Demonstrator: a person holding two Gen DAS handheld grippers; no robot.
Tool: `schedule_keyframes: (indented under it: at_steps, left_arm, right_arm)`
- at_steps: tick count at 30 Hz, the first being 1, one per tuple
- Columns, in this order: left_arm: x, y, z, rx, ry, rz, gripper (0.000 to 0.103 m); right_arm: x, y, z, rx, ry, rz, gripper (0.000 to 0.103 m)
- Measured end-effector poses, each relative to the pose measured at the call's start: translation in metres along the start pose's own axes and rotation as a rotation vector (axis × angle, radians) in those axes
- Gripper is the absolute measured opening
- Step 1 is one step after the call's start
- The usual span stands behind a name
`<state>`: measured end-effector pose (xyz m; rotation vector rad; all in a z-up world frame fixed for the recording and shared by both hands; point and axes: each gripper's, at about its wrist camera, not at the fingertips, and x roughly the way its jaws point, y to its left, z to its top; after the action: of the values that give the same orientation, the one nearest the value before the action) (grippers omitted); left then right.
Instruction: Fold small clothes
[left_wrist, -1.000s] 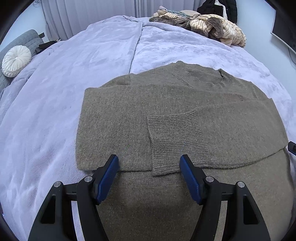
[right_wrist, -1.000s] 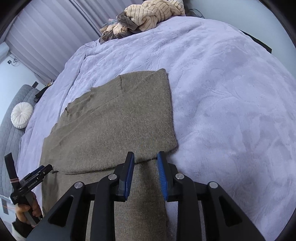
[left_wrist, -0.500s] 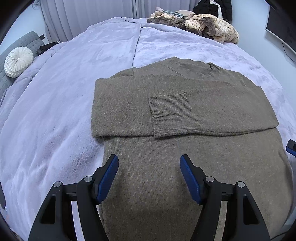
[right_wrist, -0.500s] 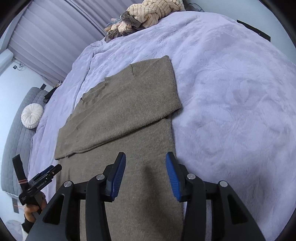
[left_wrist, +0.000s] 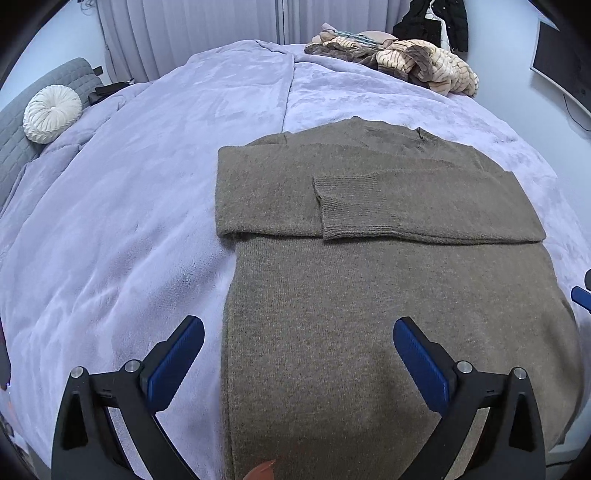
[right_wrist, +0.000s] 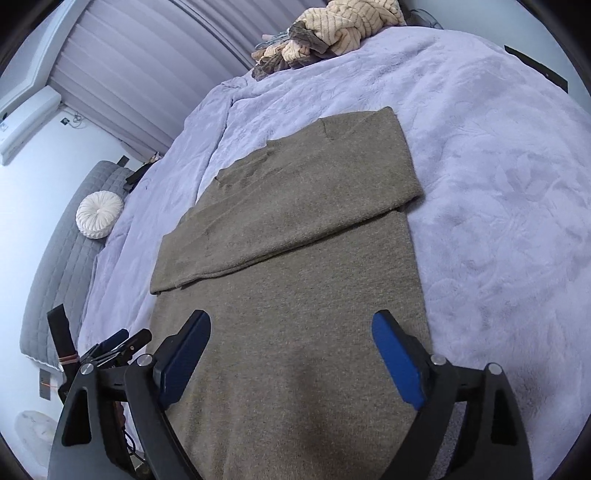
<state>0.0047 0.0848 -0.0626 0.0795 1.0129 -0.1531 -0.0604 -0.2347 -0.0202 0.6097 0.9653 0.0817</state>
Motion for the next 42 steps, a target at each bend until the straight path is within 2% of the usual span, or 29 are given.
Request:
schedule_keyframes:
  at_steps: [4, 8, 11, 22, 26, 29, 34, 42]
  left_arm:
    - [-0.004, 0.002, -0.007, -0.008, 0.006, -0.013, 0.103]
    - [-0.007, 0.003, -0.017, -0.006, 0.015, 0.012, 0.103]
    - [-0.010, 0.008, -0.025, -0.021, 0.027, -0.012, 0.103]
    - [-0.021, 0.012, -0.050, -0.025, 0.029, -0.009, 0.103]
    - [-0.024, 0.012, -0.058, -0.017, 0.029, -0.015, 0.103]
    - [-0.029, 0.017, -0.065, -0.029, 0.033, -0.078, 0.103]
    - [-0.042, 0.035, -0.086, -0.035, 0.034, -0.226, 0.103]
    - [-0.055, 0.035, -0.130, 0.051, 0.130, -0.408, 0.103]
  right_arm:
    - [-0.002, 0.007, -0.007, -0.007, 0.020, 0.004, 0.091]
    - [-0.007, 0.008, -0.016, -0.001, 0.021, 0.002, 0.091]
    - [-0.013, 0.005, -0.023, 0.015, 0.019, 0.004, 0.091]
    - [-0.025, -0.016, -0.049, 0.087, 0.018, 0.019, 0.091]
    - [-0.035, -0.023, -0.056, 0.122, -0.005, 0.064, 0.091]
    - [-0.043, -0.027, -0.062, 0.120, -0.016, 0.060, 0.091]
    - [-0.057, -0.039, -0.080, 0.089, -0.010, 0.073, 0.091]
    - [-0.068, -0.062, -0.118, 0.078, 0.048, 0.171, 0.091]
